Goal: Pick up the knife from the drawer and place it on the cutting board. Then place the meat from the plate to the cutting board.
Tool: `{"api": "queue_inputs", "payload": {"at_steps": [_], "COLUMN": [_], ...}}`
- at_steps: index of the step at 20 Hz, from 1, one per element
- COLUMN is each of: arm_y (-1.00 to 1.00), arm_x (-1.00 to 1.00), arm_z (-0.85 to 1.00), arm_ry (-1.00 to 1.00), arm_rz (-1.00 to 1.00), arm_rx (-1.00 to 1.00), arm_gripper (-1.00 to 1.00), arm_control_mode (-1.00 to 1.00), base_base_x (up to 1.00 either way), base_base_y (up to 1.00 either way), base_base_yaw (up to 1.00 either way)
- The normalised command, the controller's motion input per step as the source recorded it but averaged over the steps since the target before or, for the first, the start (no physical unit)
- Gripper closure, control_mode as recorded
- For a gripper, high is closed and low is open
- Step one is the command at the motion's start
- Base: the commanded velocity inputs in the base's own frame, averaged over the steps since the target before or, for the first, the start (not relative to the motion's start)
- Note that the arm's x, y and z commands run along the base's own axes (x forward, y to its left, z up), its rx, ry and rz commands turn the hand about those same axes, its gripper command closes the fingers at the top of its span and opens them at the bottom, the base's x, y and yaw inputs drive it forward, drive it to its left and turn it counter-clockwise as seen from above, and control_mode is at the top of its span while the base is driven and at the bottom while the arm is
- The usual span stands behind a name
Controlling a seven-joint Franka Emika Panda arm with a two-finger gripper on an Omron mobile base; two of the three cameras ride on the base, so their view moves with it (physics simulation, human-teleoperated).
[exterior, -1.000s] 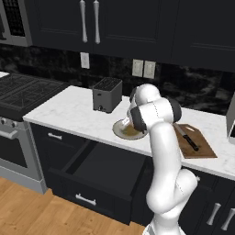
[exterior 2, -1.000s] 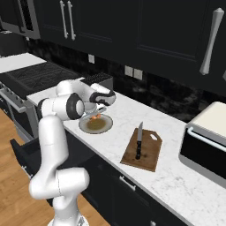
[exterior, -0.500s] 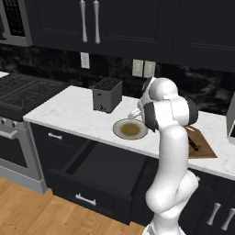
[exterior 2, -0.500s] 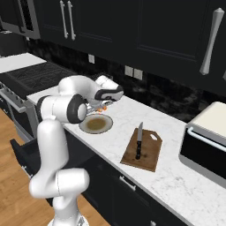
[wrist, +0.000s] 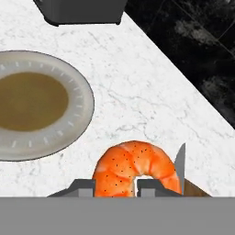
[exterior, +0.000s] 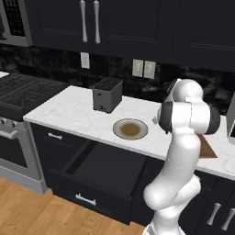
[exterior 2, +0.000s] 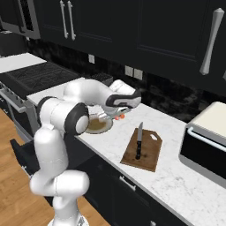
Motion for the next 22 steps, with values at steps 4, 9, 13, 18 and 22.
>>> {"api": "queue_inputs", "payload": {"at_steps": [4, 9, 13, 18, 22], "arm_y": [-0.20, -0.29, -0.27, -0.34, -0.60], "arm_x": [-0.97, -0.91, -0.13, 0.12, -0.03], "arm_z": [0.63, 0.63, 0.64, 0.30, 0.04], "arm_ry": [0.16, 0.14, 0.09, 0.19, 0.19], "arm_rz": [-0.33, -0.28, -0.11, -0.12, -0.24], "arm_rx": [0.20, 0.29, 0.30, 0.27, 0.37], "arm_gripper": [1.00, 1.00, 1.00, 1.00, 1.00], "arm_control_mode": [-1.00, -1.00, -1.00, -1.00, -1.00], "base_base_x": [0.00, 0.00, 0.00, 0.00, 0.00], "base_base_y": [0.00, 0.00, 0.00, 0.00, 0.00], "base_base_yaw": [0.00, 0.00, 0.00, 0.00, 0.00]}}
